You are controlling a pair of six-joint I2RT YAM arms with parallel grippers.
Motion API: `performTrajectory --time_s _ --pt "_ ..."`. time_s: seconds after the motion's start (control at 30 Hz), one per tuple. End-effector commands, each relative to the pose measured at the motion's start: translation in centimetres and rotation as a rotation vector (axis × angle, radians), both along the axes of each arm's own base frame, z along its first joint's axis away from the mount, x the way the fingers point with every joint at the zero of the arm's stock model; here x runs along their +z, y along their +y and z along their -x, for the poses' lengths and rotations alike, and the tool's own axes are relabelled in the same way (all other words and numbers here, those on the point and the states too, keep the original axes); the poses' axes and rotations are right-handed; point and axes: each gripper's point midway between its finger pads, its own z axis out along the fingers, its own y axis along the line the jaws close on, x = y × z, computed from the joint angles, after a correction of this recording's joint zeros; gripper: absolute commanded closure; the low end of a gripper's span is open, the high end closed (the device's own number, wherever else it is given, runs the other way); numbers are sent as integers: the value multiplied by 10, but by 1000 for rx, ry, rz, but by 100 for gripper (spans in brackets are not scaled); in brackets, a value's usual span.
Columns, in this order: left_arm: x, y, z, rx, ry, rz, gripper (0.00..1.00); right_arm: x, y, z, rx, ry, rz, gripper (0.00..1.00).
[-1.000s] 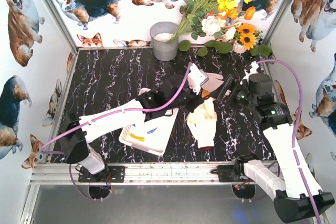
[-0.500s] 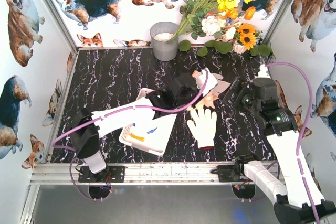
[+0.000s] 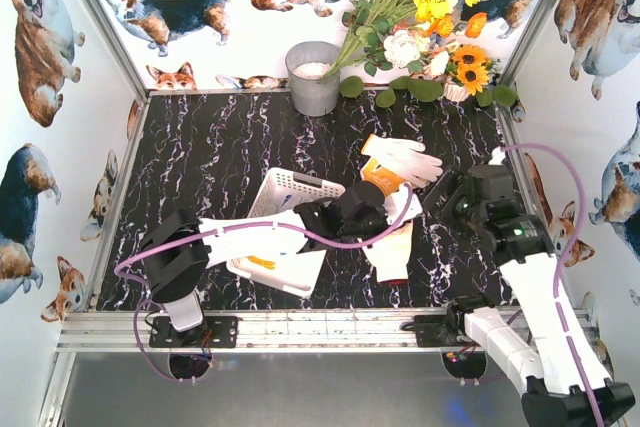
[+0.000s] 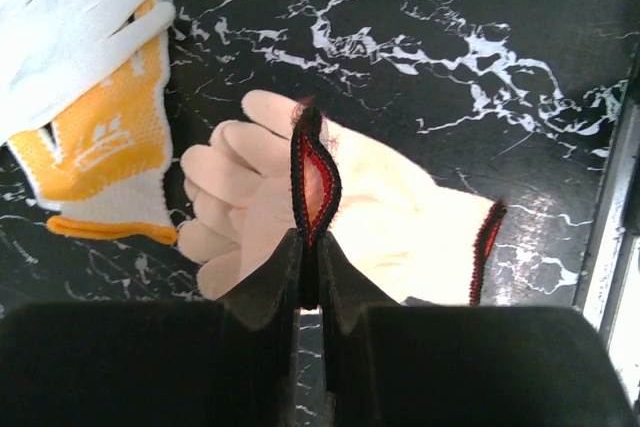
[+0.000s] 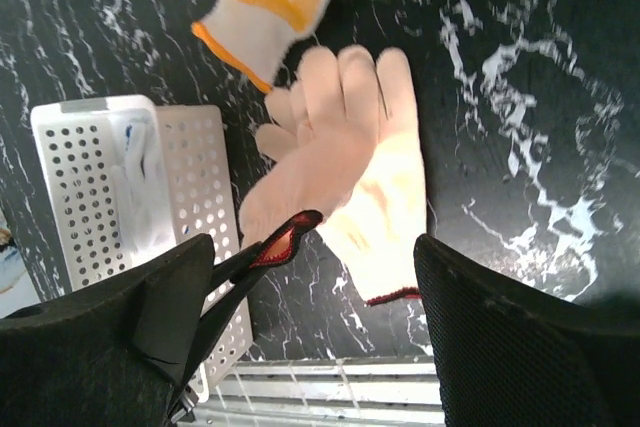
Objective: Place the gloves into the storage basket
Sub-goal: Place the glove on the glove.
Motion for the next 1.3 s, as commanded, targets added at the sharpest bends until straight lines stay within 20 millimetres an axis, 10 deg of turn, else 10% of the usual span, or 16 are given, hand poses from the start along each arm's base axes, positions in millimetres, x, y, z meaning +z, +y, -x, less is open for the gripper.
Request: performTrajectory --time_s 0.0,0.3,0.63,0.9,1.27 --pt "-7 -12 20 -30 52 55 100 -12 16 4 -28 44 -129 16" --pt "-37 -16 66 -59 194 83 100 -57 25 15 -5 159 -163 16" --pt "-3 1 37 308 278 202 29 -80 37 21 175 231 -126 37" --pt "-23 15 4 711 645 300 48 -97 38 7 299 261 -44 54" --pt "-66 24 -37 971 667 188 47 -120 43 -22 377 283 1 63"
